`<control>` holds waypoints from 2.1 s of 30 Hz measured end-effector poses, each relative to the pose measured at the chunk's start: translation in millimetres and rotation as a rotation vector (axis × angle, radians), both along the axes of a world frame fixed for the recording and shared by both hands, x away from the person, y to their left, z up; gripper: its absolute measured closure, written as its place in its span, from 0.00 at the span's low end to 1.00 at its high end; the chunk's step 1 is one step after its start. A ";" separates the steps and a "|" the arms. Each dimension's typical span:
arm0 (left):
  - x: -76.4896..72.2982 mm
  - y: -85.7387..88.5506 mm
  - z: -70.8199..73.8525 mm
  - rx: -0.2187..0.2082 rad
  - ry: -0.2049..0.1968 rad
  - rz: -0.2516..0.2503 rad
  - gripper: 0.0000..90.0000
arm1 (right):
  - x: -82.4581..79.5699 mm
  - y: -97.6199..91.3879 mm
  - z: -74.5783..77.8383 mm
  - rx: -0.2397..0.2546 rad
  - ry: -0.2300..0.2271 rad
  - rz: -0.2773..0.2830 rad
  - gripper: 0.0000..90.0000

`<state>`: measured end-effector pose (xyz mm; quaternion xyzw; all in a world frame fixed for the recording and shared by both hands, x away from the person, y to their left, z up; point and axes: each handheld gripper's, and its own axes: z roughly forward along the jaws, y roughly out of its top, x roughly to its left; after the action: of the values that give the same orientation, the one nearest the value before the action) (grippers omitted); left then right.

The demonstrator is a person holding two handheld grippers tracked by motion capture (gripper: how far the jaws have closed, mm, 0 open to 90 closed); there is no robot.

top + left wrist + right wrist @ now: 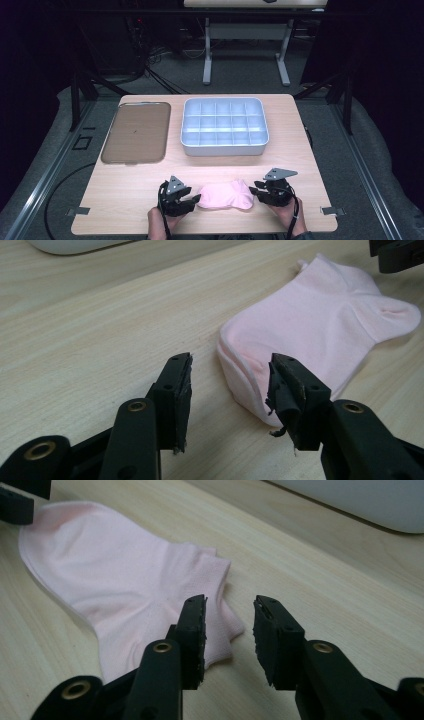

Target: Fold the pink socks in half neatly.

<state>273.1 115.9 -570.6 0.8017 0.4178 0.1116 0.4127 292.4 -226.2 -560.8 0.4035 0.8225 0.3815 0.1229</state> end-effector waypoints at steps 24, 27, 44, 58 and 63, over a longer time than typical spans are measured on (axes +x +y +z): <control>7.3 -9.2 -11.9 0.037 0.020 -0.025 0.72 | 12.2 8.4 -10.2 -0.019 0.113 -0.036 0.76; 6.7 -9.9 -11.8 0.047 0.011 -0.037 0.74 | 11.4 8.3 -12.2 -0.006 0.133 -0.037 0.79; 2.4 -7.1 -19.7 -0.038 0.002 -0.047 0.92 | 8.6 6.7 -13.6 0.035 0.152 -0.035 0.94; 2.6 -7.5 -19.8 -0.036 0.000 -0.046 0.94 | 6.7 6.4 -10.5 -0.006 0.117 -0.045 0.81; 3.5 -7.0 -19.6 -0.027 -0.006 -0.058 0.94 | 5.6 8.4 -9.2 -0.018 0.106 -0.029 0.76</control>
<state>276.6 109.0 -590.2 0.8075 0.3946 0.0965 0.4276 298.0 -217.8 -570.0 0.4337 0.8253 0.3506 0.0882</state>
